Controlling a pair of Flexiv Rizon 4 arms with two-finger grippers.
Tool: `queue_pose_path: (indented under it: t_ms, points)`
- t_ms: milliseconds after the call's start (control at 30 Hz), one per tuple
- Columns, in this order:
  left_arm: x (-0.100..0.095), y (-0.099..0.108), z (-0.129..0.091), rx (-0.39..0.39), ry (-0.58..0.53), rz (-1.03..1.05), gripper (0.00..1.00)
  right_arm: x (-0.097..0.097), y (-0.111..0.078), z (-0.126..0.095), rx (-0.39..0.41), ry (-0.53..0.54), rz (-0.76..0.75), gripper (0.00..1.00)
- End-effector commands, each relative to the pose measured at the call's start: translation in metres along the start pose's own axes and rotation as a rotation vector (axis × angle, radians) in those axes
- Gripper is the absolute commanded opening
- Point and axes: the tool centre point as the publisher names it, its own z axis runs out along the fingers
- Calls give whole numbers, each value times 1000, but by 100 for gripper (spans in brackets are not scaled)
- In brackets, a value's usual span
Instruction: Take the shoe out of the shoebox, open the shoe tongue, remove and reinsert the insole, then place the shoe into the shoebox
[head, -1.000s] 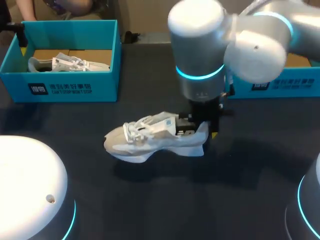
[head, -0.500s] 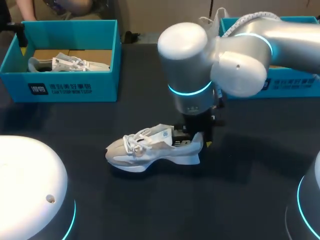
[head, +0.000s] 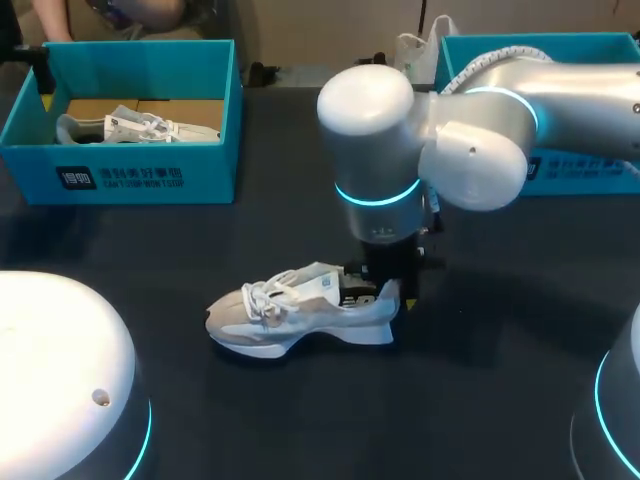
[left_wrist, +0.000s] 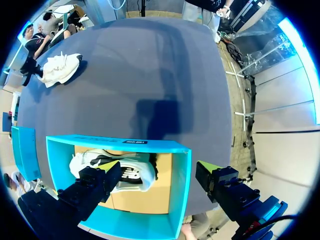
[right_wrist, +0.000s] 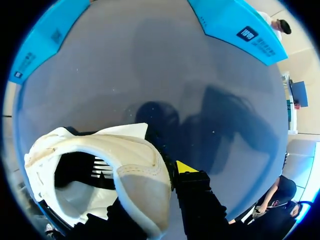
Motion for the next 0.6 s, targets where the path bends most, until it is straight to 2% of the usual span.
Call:
queue_pose_path:
  t_ms: [33,500,533,600]
  points:
    - [0,-1,0,-2,1,1,100,2,-2,8,0,8,-7,0]
    - [0,-1,0,-2,1,1,100,6,0,22,8,25,-25,0]
    - [0,-1,0,-2,1,1,100,6,0,22,9,26,-27,6]
    - [0,-1,0,-2,1,1,100,6,0,23,10,29,-28,27]
